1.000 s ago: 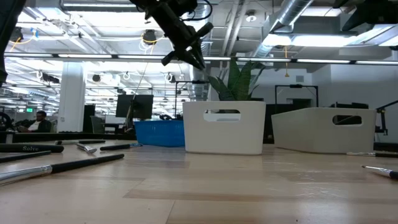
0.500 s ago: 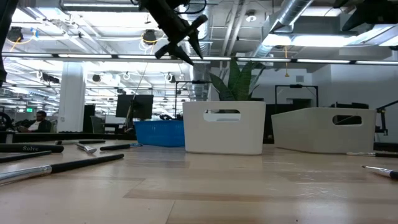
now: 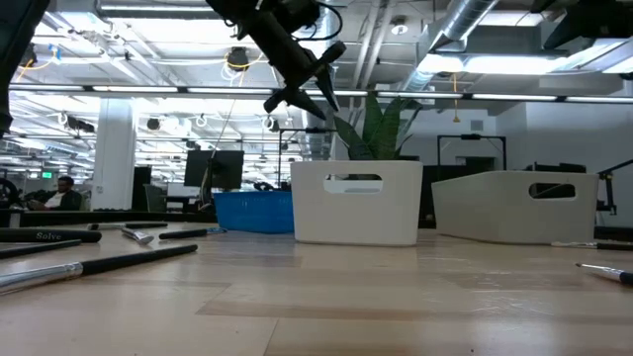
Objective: Pick & Place Paint Supplies
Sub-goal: Adjust the white potted plant, then adjust the white bin
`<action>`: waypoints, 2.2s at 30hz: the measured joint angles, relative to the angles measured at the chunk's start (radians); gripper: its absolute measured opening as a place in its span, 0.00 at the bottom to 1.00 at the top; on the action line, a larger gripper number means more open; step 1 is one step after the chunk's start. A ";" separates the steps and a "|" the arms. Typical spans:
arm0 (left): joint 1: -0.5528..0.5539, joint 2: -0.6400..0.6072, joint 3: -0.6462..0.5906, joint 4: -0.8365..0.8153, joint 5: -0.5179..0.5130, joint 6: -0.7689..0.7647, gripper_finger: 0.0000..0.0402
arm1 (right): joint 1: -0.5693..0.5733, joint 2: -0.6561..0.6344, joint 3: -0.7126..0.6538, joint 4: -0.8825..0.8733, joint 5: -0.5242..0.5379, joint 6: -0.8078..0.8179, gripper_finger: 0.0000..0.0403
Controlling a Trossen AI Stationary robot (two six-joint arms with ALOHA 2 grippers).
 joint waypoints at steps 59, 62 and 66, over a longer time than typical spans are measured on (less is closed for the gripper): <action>-0.016 -0.153 -0.005 -0.295 -0.069 0.124 0.25 | 0.000 0.000 0.000 0.011 -0.003 -0.010 0.58; -0.059 -0.185 -0.057 -0.319 -0.044 0.110 0.25 | 0.000 0.000 0.000 0.010 -0.003 -0.008 0.58; -0.163 -0.220 -0.181 -0.192 0.027 0.043 0.19 | 0.000 0.000 0.000 0.008 -0.004 -0.006 0.58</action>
